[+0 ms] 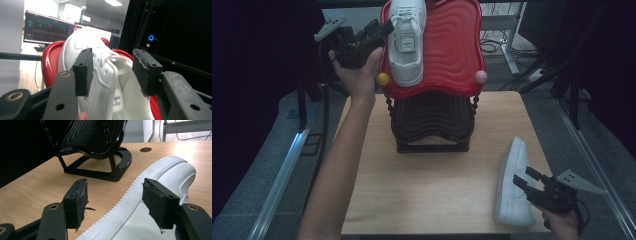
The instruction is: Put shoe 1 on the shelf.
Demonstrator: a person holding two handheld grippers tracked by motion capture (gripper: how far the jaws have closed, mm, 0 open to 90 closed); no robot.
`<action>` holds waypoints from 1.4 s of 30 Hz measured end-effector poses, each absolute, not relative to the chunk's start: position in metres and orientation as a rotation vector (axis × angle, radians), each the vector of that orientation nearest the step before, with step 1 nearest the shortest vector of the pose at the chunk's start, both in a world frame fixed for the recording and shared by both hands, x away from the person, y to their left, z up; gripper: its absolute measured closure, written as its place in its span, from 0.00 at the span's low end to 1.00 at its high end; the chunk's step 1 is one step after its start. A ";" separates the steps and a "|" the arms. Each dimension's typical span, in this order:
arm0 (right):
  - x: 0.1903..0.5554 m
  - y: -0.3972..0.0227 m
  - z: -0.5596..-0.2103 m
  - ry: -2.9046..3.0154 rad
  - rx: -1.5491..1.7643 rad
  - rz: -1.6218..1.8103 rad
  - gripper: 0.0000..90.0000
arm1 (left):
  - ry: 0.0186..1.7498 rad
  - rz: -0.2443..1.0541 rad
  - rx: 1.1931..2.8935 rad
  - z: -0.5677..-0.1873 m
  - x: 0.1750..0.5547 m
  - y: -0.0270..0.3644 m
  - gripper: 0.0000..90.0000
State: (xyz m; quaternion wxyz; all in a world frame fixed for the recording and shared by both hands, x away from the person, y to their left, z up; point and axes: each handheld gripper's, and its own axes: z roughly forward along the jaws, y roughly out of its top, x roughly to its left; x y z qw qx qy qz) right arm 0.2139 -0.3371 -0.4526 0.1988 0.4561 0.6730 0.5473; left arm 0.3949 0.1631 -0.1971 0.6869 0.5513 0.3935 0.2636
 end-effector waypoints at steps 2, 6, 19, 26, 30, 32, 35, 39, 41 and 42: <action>0.214 -0.337 -0.453 1.883 1.278 1.527 0.41 | 0.864 0.573 1.245 -0.200 0.387 0.169 0.56; 0.214 -0.337 -0.454 1.888 1.279 1.520 0.41 | 0.823 0.590 1.282 -0.209 0.371 0.176 0.56; 0.214 -0.331 -0.453 1.910 1.260 1.512 0.41 | 0.783 0.489 1.350 -0.270 0.326 0.193 0.56; 0.214 -0.331 -0.454 1.914 1.264 1.512 0.41 | 0.803 0.450 1.338 -0.307 0.309 0.209 0.56; 0.214 -0.330 -0.454 1.915 1.260 1.507 0.41 | 0.828 0.440 1.340 -0.329 0.301 0.218 0.56; 0.214 -0.329 -0.453 1.919 1.265 1.511 0.41 | 0.841 0.421 1.333 -0.341 0.297 0.224 0.56; 0.215 -0.328 -0.454 1.922 1.266 1.510 0.41 | 0.857 0.411 1.342 -0.357 0.290 0.228 0.56; 0.216 -0.327 -0.456 1.933 1.267 1.502 0.41 | 0.872 0.415 1.385 -0.379 0.283 0.230 0.57; 0.216 -0.327 -0.456 1.931 1.271 1.499 0.41 | 0.873 0.421 1.426 -0.391 0.279 0.229 0.57; 0.216 -0.328 -0.456 1.929 1.270 1.497 0.41 | 0.876 0.412 1.440 -0.397 0.278 0.228 0.57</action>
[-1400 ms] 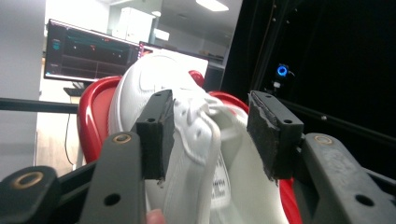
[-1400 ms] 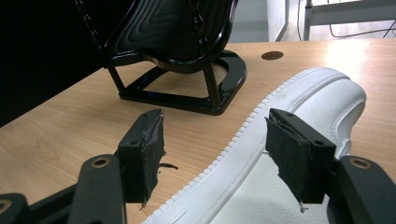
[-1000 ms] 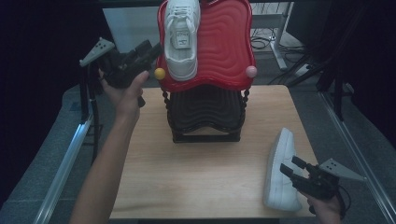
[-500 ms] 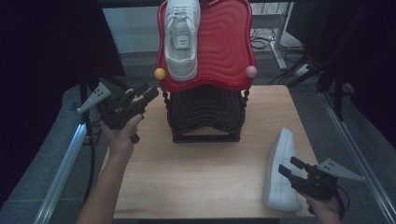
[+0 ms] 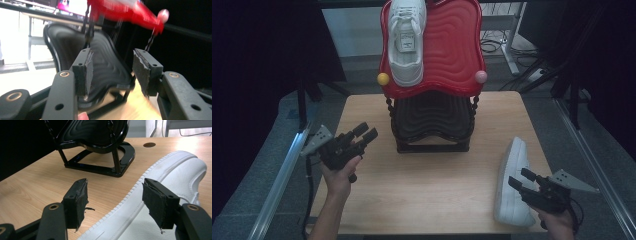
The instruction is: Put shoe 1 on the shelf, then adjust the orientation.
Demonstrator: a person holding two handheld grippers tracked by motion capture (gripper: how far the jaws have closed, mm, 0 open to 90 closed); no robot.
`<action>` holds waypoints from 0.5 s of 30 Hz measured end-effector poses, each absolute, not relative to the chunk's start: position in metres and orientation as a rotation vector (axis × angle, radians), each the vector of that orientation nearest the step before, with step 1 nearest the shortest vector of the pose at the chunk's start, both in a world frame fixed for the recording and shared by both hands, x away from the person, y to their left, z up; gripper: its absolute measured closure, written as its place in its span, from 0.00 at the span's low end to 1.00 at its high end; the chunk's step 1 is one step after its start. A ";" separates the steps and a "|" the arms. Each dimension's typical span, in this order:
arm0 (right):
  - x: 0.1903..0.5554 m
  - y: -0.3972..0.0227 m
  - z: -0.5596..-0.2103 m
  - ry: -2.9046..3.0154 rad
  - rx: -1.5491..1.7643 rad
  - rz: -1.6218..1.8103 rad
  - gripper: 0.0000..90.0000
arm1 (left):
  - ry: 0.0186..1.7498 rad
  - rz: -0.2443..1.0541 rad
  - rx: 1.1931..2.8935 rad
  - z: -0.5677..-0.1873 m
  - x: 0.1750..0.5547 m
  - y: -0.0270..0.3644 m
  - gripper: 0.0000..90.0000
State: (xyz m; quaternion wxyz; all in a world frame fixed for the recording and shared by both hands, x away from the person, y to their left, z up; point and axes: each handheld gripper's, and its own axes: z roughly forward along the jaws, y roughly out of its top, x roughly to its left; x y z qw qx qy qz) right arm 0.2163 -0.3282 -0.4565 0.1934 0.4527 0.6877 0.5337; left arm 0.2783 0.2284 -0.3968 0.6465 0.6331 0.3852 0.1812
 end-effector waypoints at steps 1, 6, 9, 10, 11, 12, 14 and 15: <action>0.216 -0.329 -0.456 1.924 1.272 1.497 0.41 | 0.878 0.405 1.449 -0.401 0.278 0.228 0.57; 0.213 -0.335 -0.454 1.912 1.264 1.490 0.48 | 0.905 0.346 1.487 -0.426 0.274 0.230 0.57; 0.211 -0.338 -0.453 1.916 1.248 1.489 0.55 | 0.920 0.336 1.496 -0.435 0.272 0.232 0.55; 0.211 -0.338 -0.454 1.921 1.247 1.488 0.58 | 0.923 0.332 1.499 -0.437 0.272 0.232 0.55; 0.211 -0.338 -0.454 1.928 1.243 1.482 0.60 | 0.924 0.329 1.500 -0.439 0.272 0.233 0.53; 0.210 -0.338 -0.454 1.936 1.234 1.471 0.62 | 0.924 0.328 1.500 -0.440 0.271 0.234 0.54; 0.208 -0.338 -0.454 1.949 1.213 1.441 0.68 | 0.928 0.333 1.509 -0.443 0.271 0.235 0.54; 0.207 -0.338 -0.453 1.958 1.211 1.438 0.72 | 0.931 0.327 1.512 -0.445 0.271 0.235 0.54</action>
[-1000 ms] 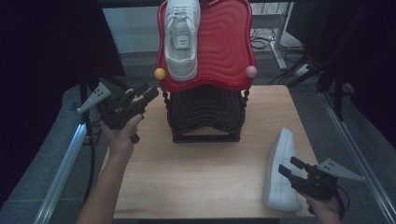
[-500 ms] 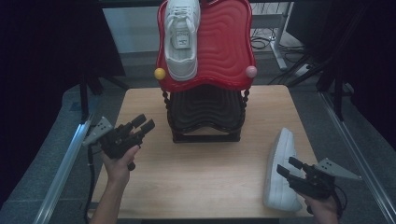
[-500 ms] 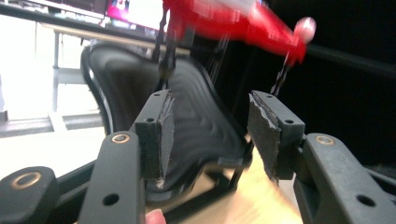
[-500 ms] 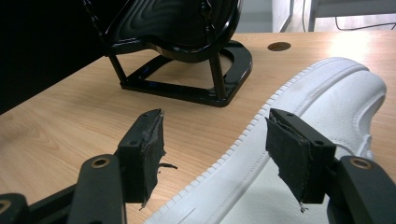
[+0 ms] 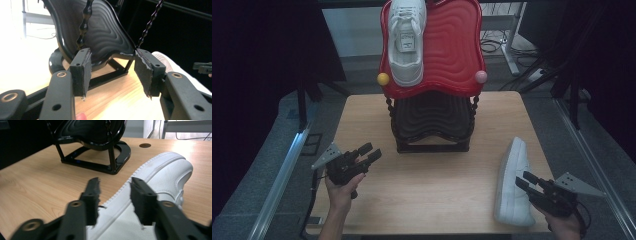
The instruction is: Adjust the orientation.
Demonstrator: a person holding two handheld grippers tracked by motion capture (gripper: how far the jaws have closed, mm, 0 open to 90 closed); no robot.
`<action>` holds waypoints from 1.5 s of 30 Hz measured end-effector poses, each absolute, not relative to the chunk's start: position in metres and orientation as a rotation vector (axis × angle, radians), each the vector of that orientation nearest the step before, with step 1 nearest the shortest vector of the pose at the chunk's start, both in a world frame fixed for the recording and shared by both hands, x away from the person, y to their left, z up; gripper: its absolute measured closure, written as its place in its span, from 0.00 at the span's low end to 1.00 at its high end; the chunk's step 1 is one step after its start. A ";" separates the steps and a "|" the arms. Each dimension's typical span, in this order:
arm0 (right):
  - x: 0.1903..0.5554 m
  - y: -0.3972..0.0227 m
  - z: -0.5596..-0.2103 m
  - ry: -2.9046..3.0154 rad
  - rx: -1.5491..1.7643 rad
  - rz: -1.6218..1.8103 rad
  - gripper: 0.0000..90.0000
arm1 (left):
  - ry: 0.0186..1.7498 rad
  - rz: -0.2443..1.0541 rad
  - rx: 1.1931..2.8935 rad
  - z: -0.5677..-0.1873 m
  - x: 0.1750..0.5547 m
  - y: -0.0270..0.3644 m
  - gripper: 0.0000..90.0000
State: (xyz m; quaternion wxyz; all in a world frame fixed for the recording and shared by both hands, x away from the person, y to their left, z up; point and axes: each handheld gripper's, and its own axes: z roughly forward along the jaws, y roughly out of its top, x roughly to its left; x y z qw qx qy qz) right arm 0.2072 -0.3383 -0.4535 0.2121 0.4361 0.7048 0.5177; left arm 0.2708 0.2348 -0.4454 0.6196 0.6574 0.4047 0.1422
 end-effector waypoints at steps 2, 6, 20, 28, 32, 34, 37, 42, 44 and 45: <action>0.205 -0.340 -0.454 1.965 1.199 1.421 0.84 | 0.938 0.311 1.522 -0.450 0.272 0.235 0.53; 0.199 -0.349 -0.456 1.979 1.202 1.340 0.99 | 0.959 0.292 1.548 -0.458 0.272 0.235 0.52; 0.167 -0.383 -0.498 2.056 1.319 1.234 0.99 | 0.977 0.275 1.572 -0.468 0.271 0.232 0.51; 0.177 -0.368 -0.505 2.130 1.302 1.243 0.99 | 0.979 0.281 1.564 -0.469 0.271 0.232 0.51; 0.178 -0.366 -0.504 2.126 1.304 1.275 0.99 | 0.986 0.277 1.560 -0.470 0.272 0.233 0.51; 0.178 -0.365 -0.503 2.123 1.303 1.285 0.99 | 0.990 0.278 1.555 -0.470 0.272 0.234 0.51; 0.179 -0.362 -0.500 2.123 1.289 1.300 0.99 | 0.991 0.282 1.551 -0.469 0.271 0.235 0.51; 0.184 -0.353 -0.494 2.131 1.261 1.319 0.99 | 0.990 0.288 1.552 -0.469 0.270 0.237 0.51; 0.187 -0.348 -0.491 2.139 1.243 1.325 0.99 | 0.991 0.291 1.548 -0.468 0.269 0.237 0.51; 0.189 -0.345 -0.490 2.145 1.232 1.323 0.99 | 0.987 0.302 1.542 -0.467 0.268 0.237 0.52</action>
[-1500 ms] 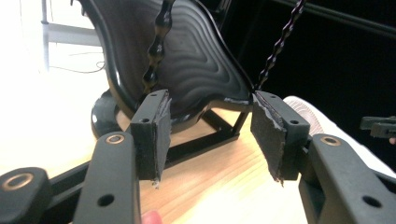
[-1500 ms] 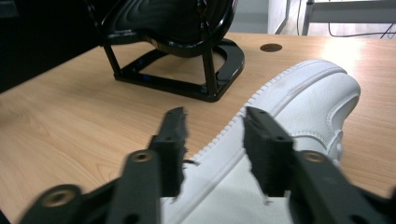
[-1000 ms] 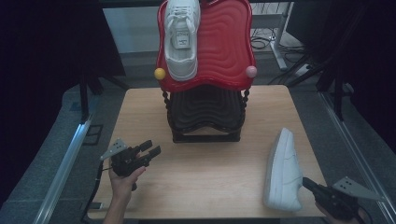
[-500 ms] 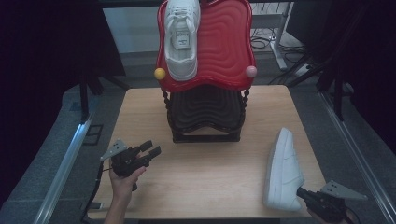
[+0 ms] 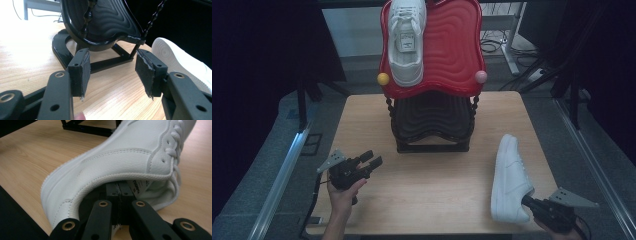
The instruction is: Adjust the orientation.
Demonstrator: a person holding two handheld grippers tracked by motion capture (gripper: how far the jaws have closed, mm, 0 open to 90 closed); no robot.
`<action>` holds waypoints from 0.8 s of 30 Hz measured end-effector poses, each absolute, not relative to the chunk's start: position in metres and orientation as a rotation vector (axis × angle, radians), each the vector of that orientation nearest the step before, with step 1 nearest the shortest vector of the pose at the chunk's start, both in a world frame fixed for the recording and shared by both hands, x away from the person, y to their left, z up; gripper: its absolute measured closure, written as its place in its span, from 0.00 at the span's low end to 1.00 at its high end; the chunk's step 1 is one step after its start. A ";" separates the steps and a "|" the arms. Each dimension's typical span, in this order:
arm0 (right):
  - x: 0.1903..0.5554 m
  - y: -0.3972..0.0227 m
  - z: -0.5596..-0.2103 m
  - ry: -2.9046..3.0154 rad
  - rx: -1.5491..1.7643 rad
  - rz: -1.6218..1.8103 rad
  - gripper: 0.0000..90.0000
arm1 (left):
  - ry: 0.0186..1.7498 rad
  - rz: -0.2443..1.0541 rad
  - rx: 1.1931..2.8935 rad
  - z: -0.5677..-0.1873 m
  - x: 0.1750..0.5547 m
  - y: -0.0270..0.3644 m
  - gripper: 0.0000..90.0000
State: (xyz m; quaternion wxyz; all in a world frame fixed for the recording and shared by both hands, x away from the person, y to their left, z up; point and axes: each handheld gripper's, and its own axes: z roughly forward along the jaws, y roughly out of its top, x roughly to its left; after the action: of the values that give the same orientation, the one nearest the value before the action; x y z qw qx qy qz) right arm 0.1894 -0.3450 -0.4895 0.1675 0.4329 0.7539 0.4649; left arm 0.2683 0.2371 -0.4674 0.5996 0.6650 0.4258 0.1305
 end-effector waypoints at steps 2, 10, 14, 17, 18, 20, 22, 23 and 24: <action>0.194 -0.338 -0.485 2.159 1.207 1.322 0.99 | 0.983 0.306 1.529 -0.466 0.267 0.238 0.52; 0.231 -0.295 -0.475 2.222 1.117 1.431 0.99 | 0.986 0.296 1.532 -0.467 0.268 0.238 0.52; 0.237 -0.263 -0.467 2.237 1.063 1.271 0.99 | 0.982 0.297 1.532 -0.466 0.266 0.239 0.52; 0.230 -0.251 -0.464 2.242 1.025 1.299 0.99 | 0.978 0.294 1.527 -0.465 0.266 0.239 0.52; 0.225 -0.244 -0.462 2.246 0.996 1.301 0.99 | 0.978 0.295 1.531 -0.465 0.266 0.240 0.52; 0.216 -0.232 -0.459 2.249 0.958 1.323 0.99 | 0.978 0.296 1.530 -0.465 0.266 0.240 0.52; 0.207 -0.219 -0.457 2.263 0.911 1.334 0.99 | 0.976 0.297 1.528 -0.465 0.266 0.240 0.52; 0.204 -0.214 -0.458 2.282 0.897 1.339 0.99 | 0.977 0.299 1.531 -0.465 0.265 0.240 0.52; 0.202 -0.208 -0.459 2.302 0.881 1.334 0.99 | 0.976 0.300 1.530 -0.464 0.265 0.241 0.52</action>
State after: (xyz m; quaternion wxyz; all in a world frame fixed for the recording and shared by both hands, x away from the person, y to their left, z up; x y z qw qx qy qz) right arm 0.2020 -0.2078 -0.4595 0.1687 0.3099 0.8096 0.4691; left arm 0.2650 0.2406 -0.4645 0.6061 0.6615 0.4222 0.1297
